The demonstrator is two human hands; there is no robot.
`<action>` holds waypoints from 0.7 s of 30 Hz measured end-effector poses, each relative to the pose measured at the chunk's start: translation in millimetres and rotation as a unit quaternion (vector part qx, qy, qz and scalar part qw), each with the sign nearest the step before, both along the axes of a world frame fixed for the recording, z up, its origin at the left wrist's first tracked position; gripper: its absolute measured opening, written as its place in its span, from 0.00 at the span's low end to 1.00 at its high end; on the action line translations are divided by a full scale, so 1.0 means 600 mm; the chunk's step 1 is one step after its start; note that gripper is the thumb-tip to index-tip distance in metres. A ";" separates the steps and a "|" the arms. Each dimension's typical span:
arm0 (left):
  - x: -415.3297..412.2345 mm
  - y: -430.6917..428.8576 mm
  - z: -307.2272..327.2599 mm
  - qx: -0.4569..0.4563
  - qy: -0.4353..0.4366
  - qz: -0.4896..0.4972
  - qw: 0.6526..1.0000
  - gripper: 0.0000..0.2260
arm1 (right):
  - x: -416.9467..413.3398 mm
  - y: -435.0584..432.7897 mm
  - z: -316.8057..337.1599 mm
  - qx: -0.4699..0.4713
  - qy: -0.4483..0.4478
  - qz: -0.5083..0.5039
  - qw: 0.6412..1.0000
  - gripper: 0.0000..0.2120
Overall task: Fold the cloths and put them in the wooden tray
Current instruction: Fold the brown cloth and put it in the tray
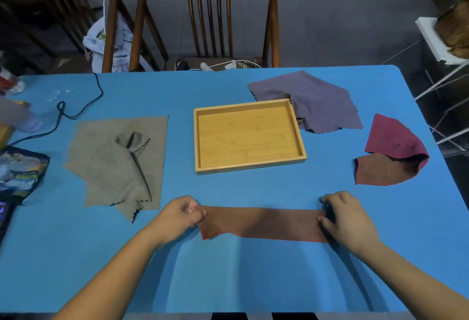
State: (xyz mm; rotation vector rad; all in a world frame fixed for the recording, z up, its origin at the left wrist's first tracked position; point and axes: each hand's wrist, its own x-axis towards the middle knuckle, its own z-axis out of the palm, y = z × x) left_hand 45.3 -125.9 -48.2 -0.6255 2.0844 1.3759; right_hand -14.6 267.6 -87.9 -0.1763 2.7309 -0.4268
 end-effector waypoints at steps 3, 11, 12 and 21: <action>-0.016 0.048 0.060 0.011 0.030 -0.014 0.999 0.07 | 0.051 -0.062 0.023 -0.191 0.019 0.008 0.981 0.10; -0.064 0.231 0.114 0.108 0.028 -0.157 0.981 0.19 | 0.042 -0.123 0.063 -0.537 -0.371 -0.295 0.698 0.23; -0.071 0.255 0.104 0.133 0.011 -0.142 0.981 0.20 | 0.041 -0.105 0.067 -0.545 -0.353 -0.312 0.693 0.25; -0.113 0.360 0.021 0.201 -0.114 -0.106 0.967 0.14 | 0.044 0.004 0.049 -0.464 -0.219 -0.208 0.833 0.10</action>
